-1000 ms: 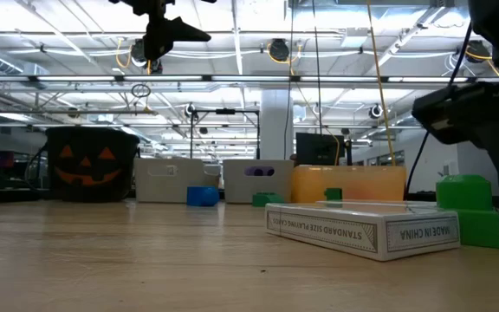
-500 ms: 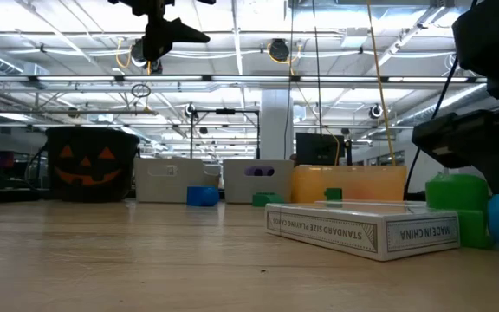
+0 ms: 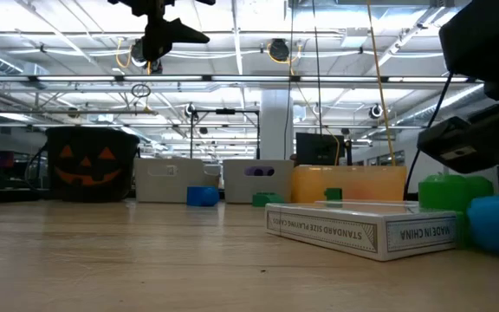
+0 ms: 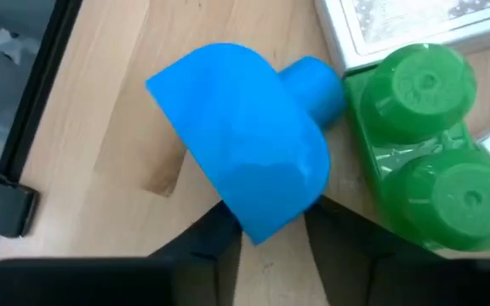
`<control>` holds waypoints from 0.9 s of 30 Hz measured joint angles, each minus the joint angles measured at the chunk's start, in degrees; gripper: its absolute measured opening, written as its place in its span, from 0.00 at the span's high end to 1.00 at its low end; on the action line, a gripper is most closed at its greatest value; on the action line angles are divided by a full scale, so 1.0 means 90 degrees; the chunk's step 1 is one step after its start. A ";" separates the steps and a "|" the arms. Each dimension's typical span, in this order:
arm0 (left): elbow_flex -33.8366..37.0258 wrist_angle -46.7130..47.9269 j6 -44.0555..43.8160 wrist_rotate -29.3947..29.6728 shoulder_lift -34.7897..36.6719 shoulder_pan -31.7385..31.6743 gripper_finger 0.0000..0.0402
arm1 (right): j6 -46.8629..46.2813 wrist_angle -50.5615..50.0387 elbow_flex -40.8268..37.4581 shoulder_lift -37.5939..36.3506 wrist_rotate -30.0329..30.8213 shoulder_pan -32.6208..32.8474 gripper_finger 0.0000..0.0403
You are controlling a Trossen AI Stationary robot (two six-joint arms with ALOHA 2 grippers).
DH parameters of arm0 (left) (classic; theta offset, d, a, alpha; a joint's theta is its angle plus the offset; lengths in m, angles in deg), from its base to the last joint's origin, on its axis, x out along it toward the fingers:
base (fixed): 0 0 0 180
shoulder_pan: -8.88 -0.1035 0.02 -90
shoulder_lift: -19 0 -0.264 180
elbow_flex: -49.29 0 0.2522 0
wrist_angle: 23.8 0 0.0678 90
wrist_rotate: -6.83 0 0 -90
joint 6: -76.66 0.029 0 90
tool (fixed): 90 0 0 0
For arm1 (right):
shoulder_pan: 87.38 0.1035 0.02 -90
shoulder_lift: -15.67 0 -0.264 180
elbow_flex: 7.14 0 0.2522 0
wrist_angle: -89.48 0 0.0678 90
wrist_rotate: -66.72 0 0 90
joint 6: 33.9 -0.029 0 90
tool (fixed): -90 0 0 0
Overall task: Pick & Place Toys
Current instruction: Put the bottom blue game piece into the orange bin
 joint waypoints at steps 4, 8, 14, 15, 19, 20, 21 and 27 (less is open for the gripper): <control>0.0002 0.0002 0.0000 0.0000 0.0000 -0.0002 0.37 | -0.0265 -0.0016 0.0000 -0.0025 0.0001 0.0006 0.84; 0.0001 0.0002 0.0000 0.0000 0.0000 -0.0001 0.37 | -0.0449 -0.0007 0.0000 -0.0051 -0.0052 0.0009 0.97; 0.0001 0.0002 0.0026 -0.0002 0.0000 0.0000 0.37 | -0.0619 -0.0021 0.0000 -0.0266 -0.0185 0.0010 0.99; 0.0000 0.0002 0.0027 -0.0001 0.0000 0.0000 0.37 | -0.0617 -0.0019 0.0000 -0.0331 -0.0180 0.0010 0.99; 0.0002 0.0002 0.0039 -0.0001 0.0000 0.0000 0.37 | -0.0645 -0.0036 0.0000 -0.0625 -0.0155 -0.0003 1.00; 0.0002 0.0002 0.0039 -0.0002 0.0000 -0.0001 0.37 | -0.0664 -0.0031 0.0000 -0.0713 -0.0153 -0.0011 1.00; 0.0000 0.0002 0.0039 -0.0002 0.0000 0.0000 0.37 | -0.0714 -0.0030 0.0000 -0.0802 -0.0155 -0.0036 1.00; 0.0001 -0.0011 0.0039 0.0000 0.0000 -0.0002 0.37 | -0.1046 -0.0320 0.0000 -0.1453 -0.0145 -0.0287 1.00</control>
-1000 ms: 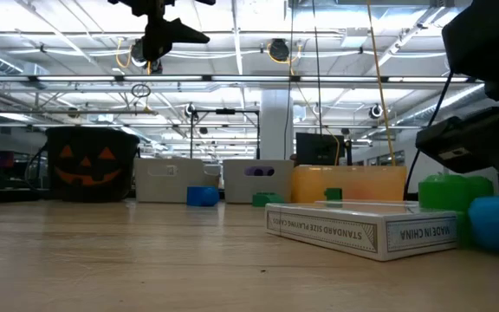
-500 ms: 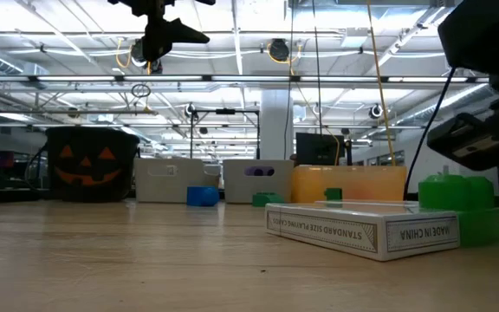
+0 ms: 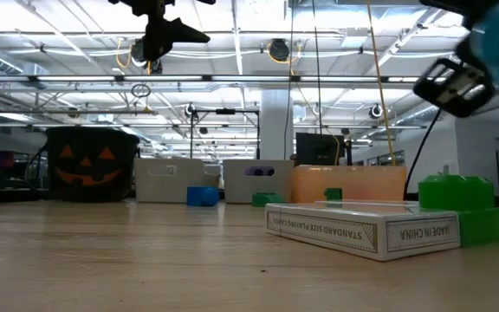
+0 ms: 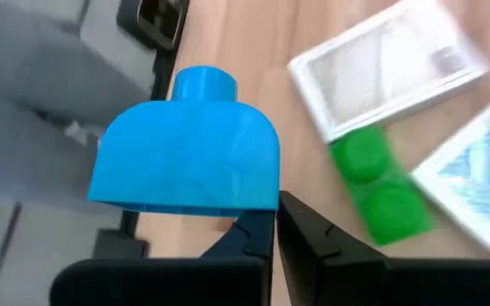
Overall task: Pick & Place Toys
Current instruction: Put the bottom blue game piece into the orange bin
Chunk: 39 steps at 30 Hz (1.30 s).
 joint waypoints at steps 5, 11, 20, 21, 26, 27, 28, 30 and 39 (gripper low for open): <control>-0.0001 -0.0106 0.0036 0.0000 0.0000 0.0000 0.37 | -0.0144 -0.0245 0.0001 -0.0686 0.0390 -0.0439 1.00; -0.0001 -0.0193 0.0104 0.0001 0.0000 0.0000 0.37 | -0.0135 -0.0430 0.0002 -0.1455 0.0935 -0.1263 1.00; 0.0001 -0.0252 -0.0031 0.0000 0.0000 0.0000 0.37 | 0.0250 -0.0539 0.0002 -0.2301 0.1010 -0.2816 1.00; 0.0000 -0.0249 -0.0039 0.0000 0.0000 0.0000 0.37 | 0.0325 -0.0587 0.0002 -0.2381 0.1012 -0.3003 1.00; -0.0001 -0.0258 -0.0017 0.0000 0.0000 0.0000 0.37 | 0.0689 -0.0784 0.0002 -0.2672 0.1012 -0.4068 1.00; 0.0002 -0.0267 -0.0017 0.0000 0.0000 0.0000 0.37 | 0.0788 -0.0863 0.0004 -0.2704 0.1012 -0.4291 1.00; 0.0000 -0.0289 -0.0015 0.0001 0.0000 0.0000 0.37 | 0.0900 -0.0995 0.0031 -0.2727 0.1012 -0.4506 1.00; 0.0000 -0.0348 -0.0004 0.0002 0.0000 0.0000 0.37 | 0.1216 -0.1220 0.0112 -0.2736 0.1015 -0.4933 1.00; 0.0001 -0.0576 0.0101 0.0112 0.0000 0.0000 0.37 | 0.2353 -0.1964 0.0185 -0.2698 0.0988 -0.6699 1.00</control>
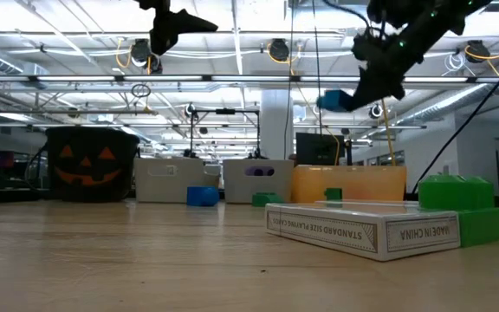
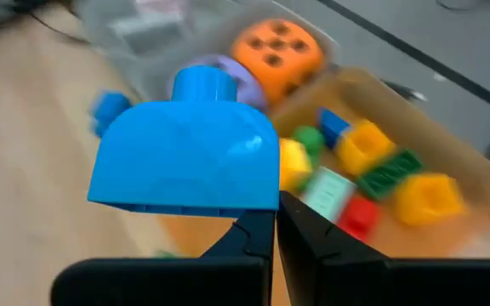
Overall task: Pick & Place Toys
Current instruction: Put the bottom blue game piece into the orange bin
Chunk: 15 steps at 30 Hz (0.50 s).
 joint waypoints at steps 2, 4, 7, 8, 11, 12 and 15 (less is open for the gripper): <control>-0.0002 0.0007 -0.0049 0.0002 0.0000 0.0000 0.37 | 0.0278 -0.0230 0.0000 0.0098 -0.0008 -0.0324 1.00; -0.0002 0.0007 -0.0095 0.0002 0.0000 0.0000 0.37 | 0.0515 -0.0381 0.0000 0.0241 -0.0017 -0.0623 1.00; 0.0000 0.0007 -0.0101 0.0001 0.0000 -0.0011 0.37 | 0.0854 -0.0402 0.0002 0.0579 -0.0164 -0.0951 1.00; -0.0001 0.0007 -0.0116 0.0002 0.0000 -0.0012 0.37 | 0.0944 -0.0379 0.0002 0.0726 -0.0245 -0.1031 1.00; -0.0002 0.0007 -0.0172 0.0000 0.0000 -0.0058 0.37 | 0.1106 -0.0198 0.0002 0.1186 -0.0367 -0.1183 1.00; 0.0000 0.0007 -0.0200 -0.0002 0.0000 -0.0075 0.37 | 0.1146 -0.0133 0.0002 0.1335 -0.0369 -0.1213 1.00; -0.0002 0.0009 -0.0275 -0.0055 0.0000 -0.0159 0.37 | 0.1280 0.0010 0.0002 0.1737 -0.0374 -0.1273 1.00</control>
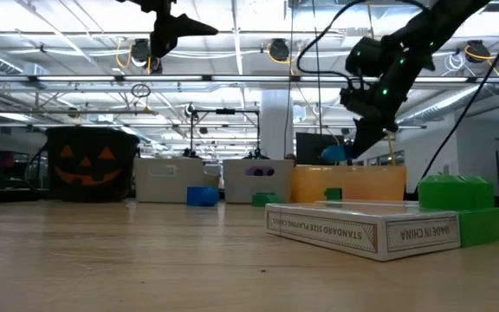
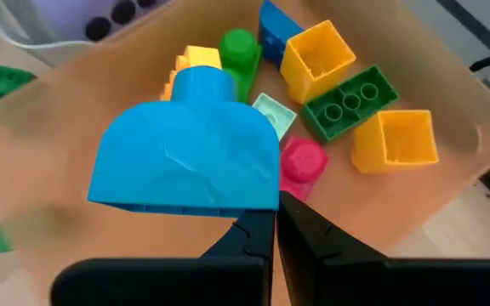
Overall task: Pick & Place Toys
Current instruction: Put the bottom blue game piece into the orange bin
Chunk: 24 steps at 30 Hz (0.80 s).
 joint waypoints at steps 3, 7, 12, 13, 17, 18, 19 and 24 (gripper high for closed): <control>0.0002 0.0000 -0.0009 -0.0106 0.0000 -0.0092 0.37 | 0.0130 0.0137 0.0000 0.0344 -0.0002 0.0001 1.00; 0.0000 0.0009 -0.0009 -0.0176 0.0000 -0.0221 0.37 | 0.0225 0.0174 0.0000 0.0782 -0.0022 0.0003 1.00; 0.0002 0.0015 -0.0004 -0.0268 0.0000 -0.0370 0.37 | 0.0310 0.0228 0.0000 0.1186 -0.0242 0.0025 1.00; 0.0000 0.0015 0.0014 -0.0307 0.0000 -0.0405 0.37 | 0.0317 0.0306 0.0000 0.1244 -0.0298 0.0046 1.00; 0.0002 0.0017 0.0035 -0.0389 0.0000 -0.0508 0.37 | 0.0321 0.0492 0.0000 0.1433 -0.0315 0.0069 1.00; 0.0002 0.0017 0.0037 -0.0426 0.0000 -0.0537 0.37 | 0.0332 0.0520 0.0000 0.1480 -0.0314 0.0065 1.00; 0.0002 0.0017 0.0037 -0.0464 0.0000 -0.0566 0.37 | 0.0351 0.0524 0.0000 0.1527 -0.0309 0.0064 1.00; 0.0001 0.0017 0.0040 -0.0474 0.0000 -0.0642 0.37 | 0.0548 0.0487 0.0000 0.1587 -0.0309 0.0059 1.00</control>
